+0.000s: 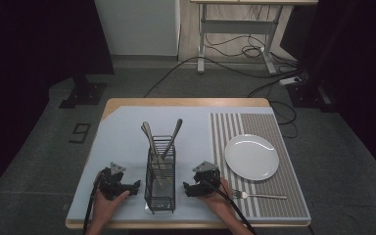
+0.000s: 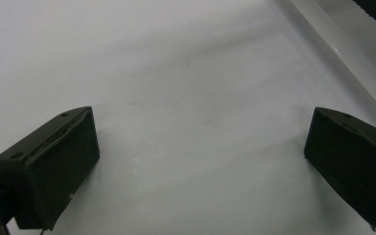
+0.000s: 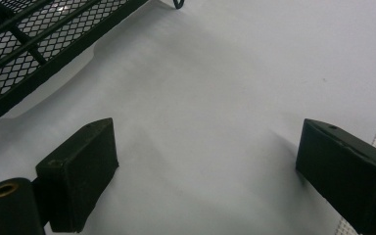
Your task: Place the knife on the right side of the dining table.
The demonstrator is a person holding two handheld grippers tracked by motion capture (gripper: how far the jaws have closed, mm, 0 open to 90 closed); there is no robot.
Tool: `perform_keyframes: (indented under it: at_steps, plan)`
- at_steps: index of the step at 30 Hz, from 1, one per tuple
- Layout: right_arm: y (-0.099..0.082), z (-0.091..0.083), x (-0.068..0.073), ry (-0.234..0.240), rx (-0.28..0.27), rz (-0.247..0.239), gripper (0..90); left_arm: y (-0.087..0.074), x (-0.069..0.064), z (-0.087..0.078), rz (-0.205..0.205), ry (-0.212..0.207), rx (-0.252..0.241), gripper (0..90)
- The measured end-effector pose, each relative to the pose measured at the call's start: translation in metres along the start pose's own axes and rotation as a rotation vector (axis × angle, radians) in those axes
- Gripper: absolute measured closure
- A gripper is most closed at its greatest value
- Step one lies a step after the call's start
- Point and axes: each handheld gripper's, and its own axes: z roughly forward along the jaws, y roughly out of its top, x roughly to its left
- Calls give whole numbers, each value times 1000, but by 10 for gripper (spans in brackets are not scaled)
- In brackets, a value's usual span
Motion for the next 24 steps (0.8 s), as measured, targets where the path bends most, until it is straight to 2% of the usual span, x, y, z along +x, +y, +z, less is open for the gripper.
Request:
perform_keyframes:
  at_steps: [17, 20, 23, 24]
  plan:
    - [3, 2, 0, -4, 12, 11, 55, 0, 0, 0, -1, 0, -1, 0]
    - [3, 0, -1, 0, -15, 41, 121, 0, 0, 0, -1, 0, -1, 0]
    - [5, -4, -3, 31, -50, 66, 132, 0, 0, 0, 0, 0, 0, 0]
    - [6, -6, -4, 29, -59, 58, 134, 0, 0, 0, 0, 0, 0, 0]
